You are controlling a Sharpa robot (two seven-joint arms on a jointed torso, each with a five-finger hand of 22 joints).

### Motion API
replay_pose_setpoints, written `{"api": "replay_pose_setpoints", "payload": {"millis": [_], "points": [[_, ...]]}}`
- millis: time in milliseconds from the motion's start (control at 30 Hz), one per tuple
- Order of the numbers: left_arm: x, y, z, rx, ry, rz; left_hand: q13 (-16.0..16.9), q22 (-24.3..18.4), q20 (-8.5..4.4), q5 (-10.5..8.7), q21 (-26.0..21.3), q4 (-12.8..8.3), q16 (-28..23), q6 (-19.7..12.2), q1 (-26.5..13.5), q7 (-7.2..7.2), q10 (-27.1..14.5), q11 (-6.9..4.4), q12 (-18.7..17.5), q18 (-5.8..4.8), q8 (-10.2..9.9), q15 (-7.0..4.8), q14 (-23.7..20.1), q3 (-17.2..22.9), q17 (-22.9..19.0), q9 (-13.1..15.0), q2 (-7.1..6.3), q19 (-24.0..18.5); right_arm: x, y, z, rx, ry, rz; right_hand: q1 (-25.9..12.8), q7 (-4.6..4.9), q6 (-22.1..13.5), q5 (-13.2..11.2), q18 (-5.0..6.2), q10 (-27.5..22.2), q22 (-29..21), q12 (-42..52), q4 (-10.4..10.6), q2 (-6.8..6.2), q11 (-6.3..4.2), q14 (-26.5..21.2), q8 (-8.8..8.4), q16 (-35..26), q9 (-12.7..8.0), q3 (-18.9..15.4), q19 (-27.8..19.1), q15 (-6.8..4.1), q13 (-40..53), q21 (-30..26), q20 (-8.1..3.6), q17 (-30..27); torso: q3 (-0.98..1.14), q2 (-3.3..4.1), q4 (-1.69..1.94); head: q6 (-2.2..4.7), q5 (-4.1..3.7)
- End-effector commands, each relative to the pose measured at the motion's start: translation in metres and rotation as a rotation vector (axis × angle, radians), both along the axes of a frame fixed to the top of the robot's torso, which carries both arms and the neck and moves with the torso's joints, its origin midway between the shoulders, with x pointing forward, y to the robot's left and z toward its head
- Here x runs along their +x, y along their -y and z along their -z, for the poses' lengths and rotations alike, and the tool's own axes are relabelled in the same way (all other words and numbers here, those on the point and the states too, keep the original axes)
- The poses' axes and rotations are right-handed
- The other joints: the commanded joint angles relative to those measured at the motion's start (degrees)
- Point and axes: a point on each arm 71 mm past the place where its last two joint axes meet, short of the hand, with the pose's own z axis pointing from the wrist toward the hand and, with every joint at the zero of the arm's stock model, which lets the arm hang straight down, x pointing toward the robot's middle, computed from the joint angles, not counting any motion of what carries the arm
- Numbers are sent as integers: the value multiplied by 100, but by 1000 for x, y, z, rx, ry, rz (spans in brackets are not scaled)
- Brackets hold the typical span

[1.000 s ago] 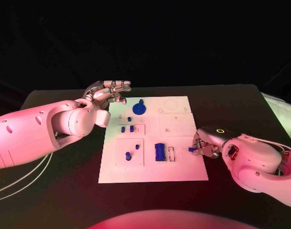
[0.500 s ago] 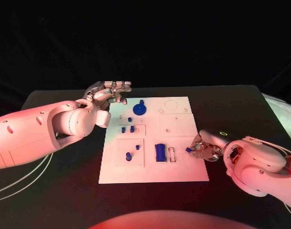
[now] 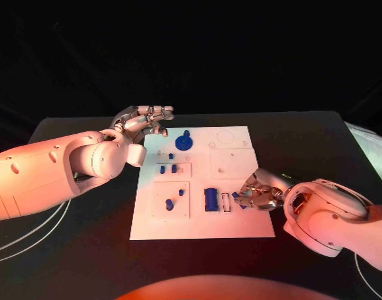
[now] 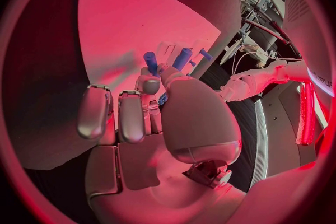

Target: Assemble the parts on the task board

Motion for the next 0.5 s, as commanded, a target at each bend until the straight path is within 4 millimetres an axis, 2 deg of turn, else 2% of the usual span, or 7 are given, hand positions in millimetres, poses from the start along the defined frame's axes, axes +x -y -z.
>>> {"api": "replay_pose_setpoints", "payload": {"millis": [33,167,267,500], "points": [[0,3,-1,-8,7,22,6,-5,2,25,-18,-11,-19,-14,3,23,-23,7,16,68,34,4,-52,-36,-5,-5,39,-6,2,-5,2,56,-32,27,-92,-3,59,76,-58,61,24,62,8,-14,-1,288,13,27,18,71,51,-48,49,37,-14,19,7,-4,-10,8,5],[0,5,-1,-10,7,27,6,-5,2,25,-18,-11,-19,-14,3,23,-23,7,16,68,34,4,-52,-36,-5,-5,39,-6,4,-11,4,55,-45,24,-176,-9,83,174,-59,93,31,121,33,-49,-6,293,27,45,37,100,54,-52,99,42,-17,43,10,2,2,20,2],[-1,5,-1,-11,6,28,6,-5,2,25,-18,-11,-19,-14,3,23,-23,7,16,68,34,4,-52,-36,-5,-5,39,-6,4,-14,6,52,-57,19,-260,-15,102,327,-60,115,36,156,53,-81,-10,296,40,58,57,101,55,-55,133,45,-21,62,4,5,-8,16,8],[-1,5,-1,-11,6,30,6,-5,2,25,-18,-11,-19,-14,3,23,-23,7,16,68,34,4,-52,-36,-5,-5,39,-6,5,-19,8,42,-81,5,-391,-17,122,427,-60,141,38,194,107,-94,-11,298,52,73,78,70,55,-56,172,47,-24,83,7,-1,-7,10,8]]}}
